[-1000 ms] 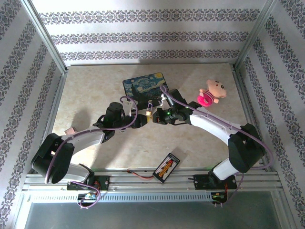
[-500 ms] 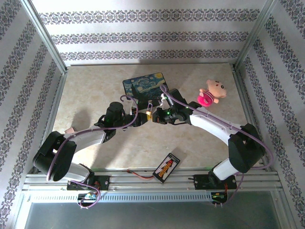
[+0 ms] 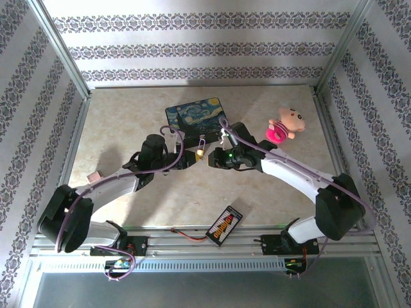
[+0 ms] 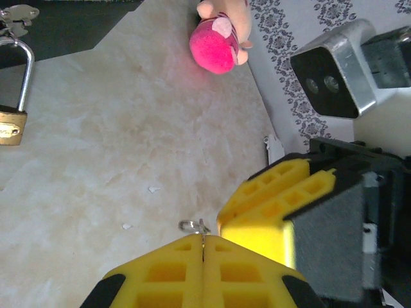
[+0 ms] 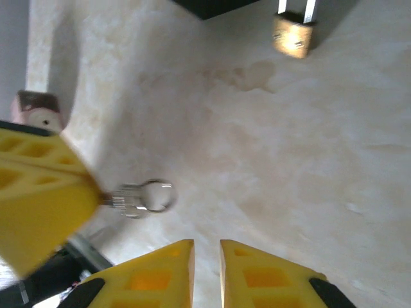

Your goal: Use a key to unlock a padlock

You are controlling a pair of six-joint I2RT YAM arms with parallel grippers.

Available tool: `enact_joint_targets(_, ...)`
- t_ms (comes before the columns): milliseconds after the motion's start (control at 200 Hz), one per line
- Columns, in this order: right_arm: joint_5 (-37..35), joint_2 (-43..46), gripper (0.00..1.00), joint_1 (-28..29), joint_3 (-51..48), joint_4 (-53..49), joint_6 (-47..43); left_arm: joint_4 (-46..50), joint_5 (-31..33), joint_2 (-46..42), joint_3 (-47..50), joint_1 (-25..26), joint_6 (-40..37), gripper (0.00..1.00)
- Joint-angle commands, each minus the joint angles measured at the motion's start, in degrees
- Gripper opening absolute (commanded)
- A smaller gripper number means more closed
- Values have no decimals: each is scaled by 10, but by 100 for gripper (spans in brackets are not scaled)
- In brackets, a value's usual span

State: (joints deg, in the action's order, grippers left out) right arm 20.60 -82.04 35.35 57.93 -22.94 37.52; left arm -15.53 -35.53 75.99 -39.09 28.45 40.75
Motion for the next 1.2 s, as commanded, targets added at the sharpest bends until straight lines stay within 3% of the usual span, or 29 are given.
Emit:
enact_joint_targets(0,-95,29,20,-8,-14,-48,-10,141,10,-36,-38,-6,-42,0)
enact_joint_targets(150,-138,47,25,9,-18,-42,-34,232,20,-46,-73,-8,-47,0)
enact_joint_targets(400,-271,92,39,126,-40,69,-185,342,12,-13,-138,-34,14,0)
enact_joint_targets(740,-244,97,36,181,-125,287,-350,388,-40,4,-170,-63,26,0)
enact_joint_targets(949,-220,81,36,188,-141,336,-401,390,-74,5,-173,-69,28,0)
enact_joint_targets(1194,-235,45,41,200,-117,316,-440,388,-81,-3,-173,-70,30,0)
